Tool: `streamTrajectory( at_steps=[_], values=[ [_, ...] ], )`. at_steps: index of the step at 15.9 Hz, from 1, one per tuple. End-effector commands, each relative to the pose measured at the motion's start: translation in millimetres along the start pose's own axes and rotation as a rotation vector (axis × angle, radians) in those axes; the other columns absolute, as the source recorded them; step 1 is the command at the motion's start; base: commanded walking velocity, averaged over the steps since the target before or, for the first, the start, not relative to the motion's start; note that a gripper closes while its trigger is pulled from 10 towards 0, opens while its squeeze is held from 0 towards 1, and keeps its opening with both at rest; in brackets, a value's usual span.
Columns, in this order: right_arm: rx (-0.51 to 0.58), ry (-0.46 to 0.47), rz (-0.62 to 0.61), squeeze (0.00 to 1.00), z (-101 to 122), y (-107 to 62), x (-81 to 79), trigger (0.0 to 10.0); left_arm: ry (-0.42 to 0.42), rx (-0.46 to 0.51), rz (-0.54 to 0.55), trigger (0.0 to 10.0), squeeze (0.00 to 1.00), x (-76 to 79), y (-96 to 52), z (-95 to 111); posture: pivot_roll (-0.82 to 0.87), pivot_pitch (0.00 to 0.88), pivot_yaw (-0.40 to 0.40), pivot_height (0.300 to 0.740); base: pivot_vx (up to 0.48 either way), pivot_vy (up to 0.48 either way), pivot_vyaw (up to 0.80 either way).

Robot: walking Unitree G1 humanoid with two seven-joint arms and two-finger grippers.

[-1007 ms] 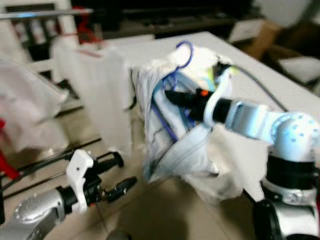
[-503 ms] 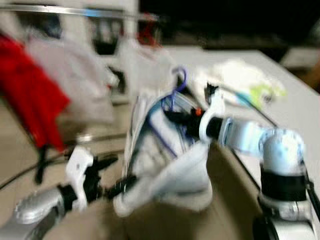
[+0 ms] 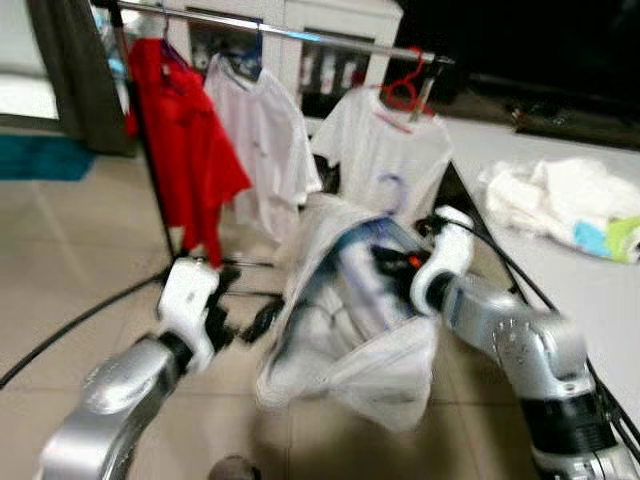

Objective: Hang hanger

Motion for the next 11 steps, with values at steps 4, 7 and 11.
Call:
streamTrajectory(
  at_steps=[4,7,11],
  values=[
    [0.051,-0.099,-0.121,0.0,-17,4.5,21.0,10.0,0.077,0.009,0.159,10.0,0.0,-18.9,30.3,-1,0.03,0.0,-0.126,0.74,0.0,0.0,0.0],
    [0.084,-0.078,-0.114,0.0,-20,5.8,21.7,10.0,0.041,0.051,0.204,10.0,0.0,-25.0,34.7,2,0.01,0.0,-0.12,0.74,0.0,0.0,0.0],
    [0.115,-0.02,-0.255,0.0,-25,1.6,40.6,10.0,0.035,0.094,0.242,10.0,0.0,-31.9,42.1,9,0.0,0.0,-0.099,0.74,0.07,0.0,0.0]
  ],
)
Point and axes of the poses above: a point about 5 cm out from each wrist's last joint towards the gripper, its own y axis pointing out of the wrist towards the gripper, its own z axis along the axis of the wrist's last joint, x = y × z, the point moved 4 cm from there along y, pointing out of the wrist towards the gripper, and after that the axes turned 14 degrees about -y, right-handed, at the moved point
